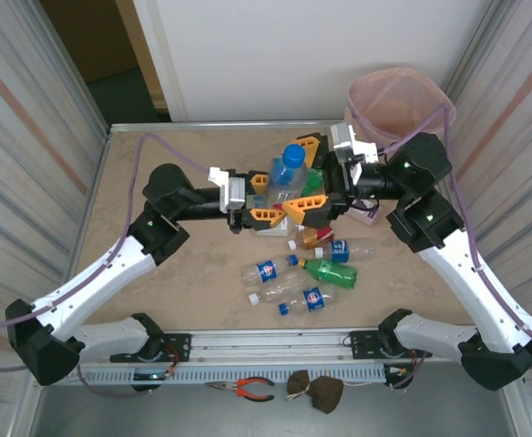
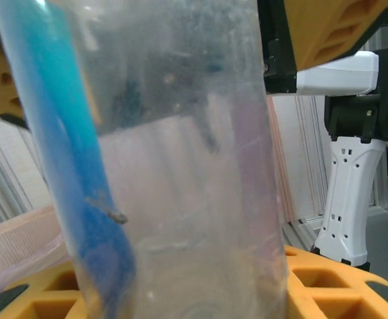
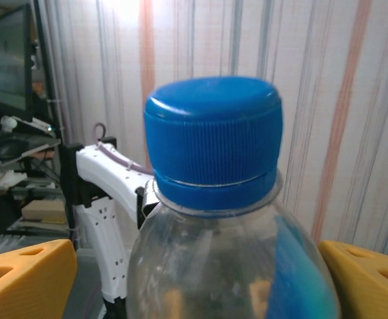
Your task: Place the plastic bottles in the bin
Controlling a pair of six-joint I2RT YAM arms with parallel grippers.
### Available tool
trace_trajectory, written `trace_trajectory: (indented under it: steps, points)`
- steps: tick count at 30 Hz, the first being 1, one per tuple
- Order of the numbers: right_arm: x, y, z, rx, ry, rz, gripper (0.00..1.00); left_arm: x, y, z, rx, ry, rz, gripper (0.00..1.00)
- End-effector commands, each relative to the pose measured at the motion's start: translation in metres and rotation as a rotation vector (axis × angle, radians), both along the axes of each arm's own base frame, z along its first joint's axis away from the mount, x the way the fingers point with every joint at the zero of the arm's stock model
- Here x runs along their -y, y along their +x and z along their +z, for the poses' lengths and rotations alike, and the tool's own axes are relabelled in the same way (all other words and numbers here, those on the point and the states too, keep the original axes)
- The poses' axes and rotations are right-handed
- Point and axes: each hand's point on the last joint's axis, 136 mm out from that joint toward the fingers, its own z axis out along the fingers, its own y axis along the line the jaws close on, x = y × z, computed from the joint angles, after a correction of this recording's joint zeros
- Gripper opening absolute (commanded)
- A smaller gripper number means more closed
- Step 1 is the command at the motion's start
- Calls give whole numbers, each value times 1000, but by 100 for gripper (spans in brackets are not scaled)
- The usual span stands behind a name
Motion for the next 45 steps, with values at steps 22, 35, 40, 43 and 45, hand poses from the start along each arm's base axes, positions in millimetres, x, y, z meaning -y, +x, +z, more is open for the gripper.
trace_trajectory:
  steps: [22, 35, 40, 43, 45]
  points:
    - [-4, -7, 6, 16, 17, 9, 56, -1, -11, 36, 51, -111, 0, 50]
    - [1, 19, 12, 27, -5, -138, 52, -11, -5, 23, 21, -100, 94, 71]
    - [18, 48, 16, 10, -16, -250, 52, -16, 4, 7, -21, -76, 165, 72]
    - [34, 73, 16, 3, -34, -349, 52, -21, 9, -2, -43, -59, 215, 72]
    - [49, 94, 16, -9, -45, -428, 52, -24, 12, -7, -53, -53, 240, 73]
